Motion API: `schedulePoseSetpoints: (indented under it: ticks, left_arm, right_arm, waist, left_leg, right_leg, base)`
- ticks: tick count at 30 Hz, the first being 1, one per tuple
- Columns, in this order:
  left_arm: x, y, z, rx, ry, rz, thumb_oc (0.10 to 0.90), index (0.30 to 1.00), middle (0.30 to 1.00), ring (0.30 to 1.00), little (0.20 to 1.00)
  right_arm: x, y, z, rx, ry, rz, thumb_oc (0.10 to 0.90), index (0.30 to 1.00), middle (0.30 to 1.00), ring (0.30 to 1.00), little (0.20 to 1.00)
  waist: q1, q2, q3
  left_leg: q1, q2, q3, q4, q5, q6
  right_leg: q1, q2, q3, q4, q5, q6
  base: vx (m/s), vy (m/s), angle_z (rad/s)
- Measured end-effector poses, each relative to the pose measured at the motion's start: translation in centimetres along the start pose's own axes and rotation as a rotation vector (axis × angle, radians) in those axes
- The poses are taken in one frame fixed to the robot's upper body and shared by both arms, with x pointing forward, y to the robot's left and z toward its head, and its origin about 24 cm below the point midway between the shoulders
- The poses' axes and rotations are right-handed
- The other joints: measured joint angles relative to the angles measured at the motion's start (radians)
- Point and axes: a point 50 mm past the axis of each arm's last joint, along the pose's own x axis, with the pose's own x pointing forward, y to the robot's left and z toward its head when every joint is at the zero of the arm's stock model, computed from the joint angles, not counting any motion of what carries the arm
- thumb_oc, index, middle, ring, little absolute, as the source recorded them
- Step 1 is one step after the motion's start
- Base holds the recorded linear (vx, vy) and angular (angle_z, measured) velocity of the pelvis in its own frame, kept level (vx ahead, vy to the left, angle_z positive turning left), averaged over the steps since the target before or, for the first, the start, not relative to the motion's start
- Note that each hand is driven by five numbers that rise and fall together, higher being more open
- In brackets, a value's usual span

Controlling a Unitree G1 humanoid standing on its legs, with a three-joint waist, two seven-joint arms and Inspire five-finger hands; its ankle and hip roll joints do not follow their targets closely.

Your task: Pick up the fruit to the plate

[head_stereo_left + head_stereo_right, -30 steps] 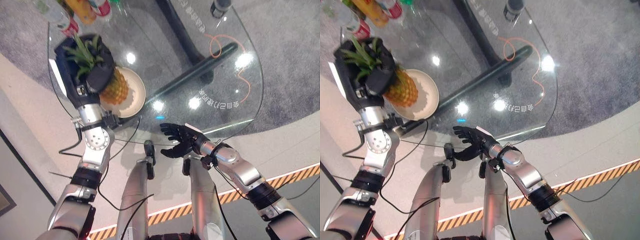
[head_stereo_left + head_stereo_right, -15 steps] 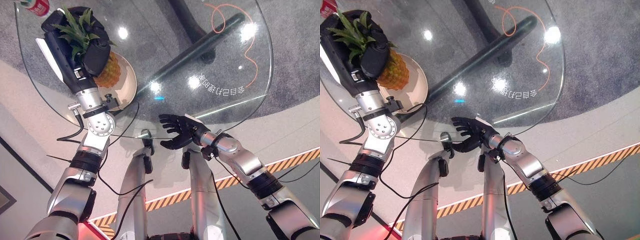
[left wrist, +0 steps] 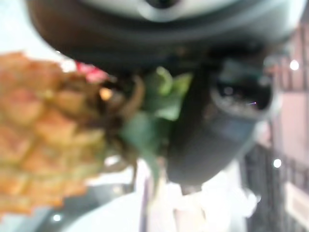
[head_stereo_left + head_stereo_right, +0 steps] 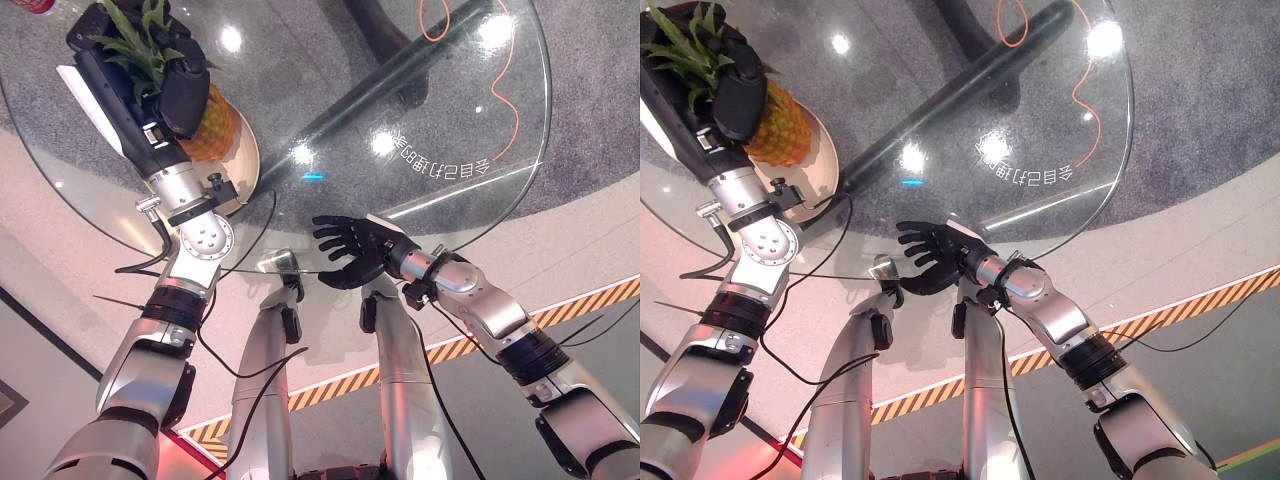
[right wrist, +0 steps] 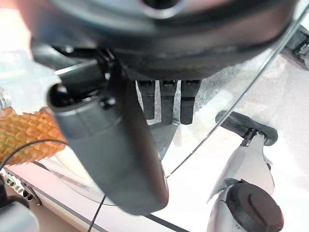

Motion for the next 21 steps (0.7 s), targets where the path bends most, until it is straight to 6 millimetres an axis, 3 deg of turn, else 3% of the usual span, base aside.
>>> schedulePoseSetpoints:
  ticks: [21]
  left_arm:
    - [0.95,-0.03,0.22,0.006,-0.044,-0.015,0.100,0.300,0.300,0.300,0.200]
  right_arm:
    - [0.22,0.07,0.57,-0.020,-0.026,0.009,0.800,0.900,0.900,0.900,0.900]
  waist:
    - [-0.002,-0.009,-0.001]
  left_leg:
    - [-0.019,0.002,-0.010,0.000,0.010,-0.010]
  right_leg:
    - [-0.018,0.003,-0.007,0.004,0.005,-0.007]
  base:
    - [-0.01,-0.005,0.00]
